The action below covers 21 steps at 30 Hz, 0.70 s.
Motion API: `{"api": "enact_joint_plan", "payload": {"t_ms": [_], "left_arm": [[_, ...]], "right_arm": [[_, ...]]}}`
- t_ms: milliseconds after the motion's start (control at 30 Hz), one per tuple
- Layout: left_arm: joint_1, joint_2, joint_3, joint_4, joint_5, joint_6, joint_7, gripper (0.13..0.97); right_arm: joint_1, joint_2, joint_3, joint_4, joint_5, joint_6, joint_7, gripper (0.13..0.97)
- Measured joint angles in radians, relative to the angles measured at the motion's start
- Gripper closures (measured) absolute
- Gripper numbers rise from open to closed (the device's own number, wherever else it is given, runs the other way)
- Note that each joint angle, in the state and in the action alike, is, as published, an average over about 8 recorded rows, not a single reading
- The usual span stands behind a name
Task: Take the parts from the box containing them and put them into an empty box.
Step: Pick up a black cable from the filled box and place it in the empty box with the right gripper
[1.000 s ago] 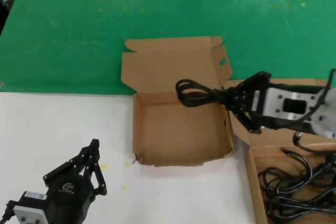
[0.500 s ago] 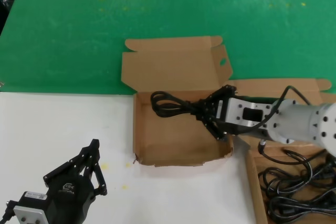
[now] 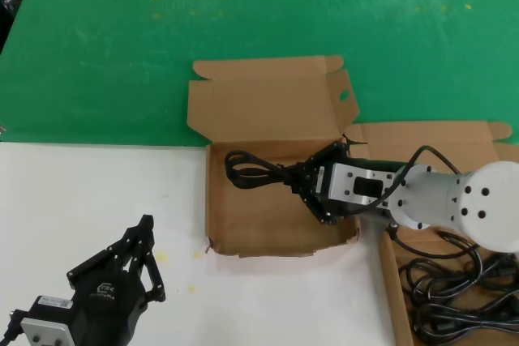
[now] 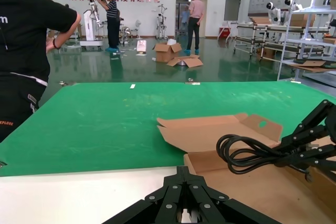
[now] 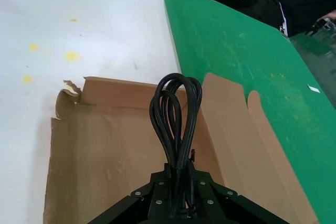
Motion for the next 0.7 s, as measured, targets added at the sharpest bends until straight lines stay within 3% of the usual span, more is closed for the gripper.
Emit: {"api": "enact_joint_plan", "payload": {"t_ms": [700], "left_arm": [[0.000,0.000,0.000,0.000,0.000,0.000,0.000,0.965]], "right_arm": [[0.003,-0.018,-0.023,-0.039,-0.042,0.047,-0.028,0.894]]}}
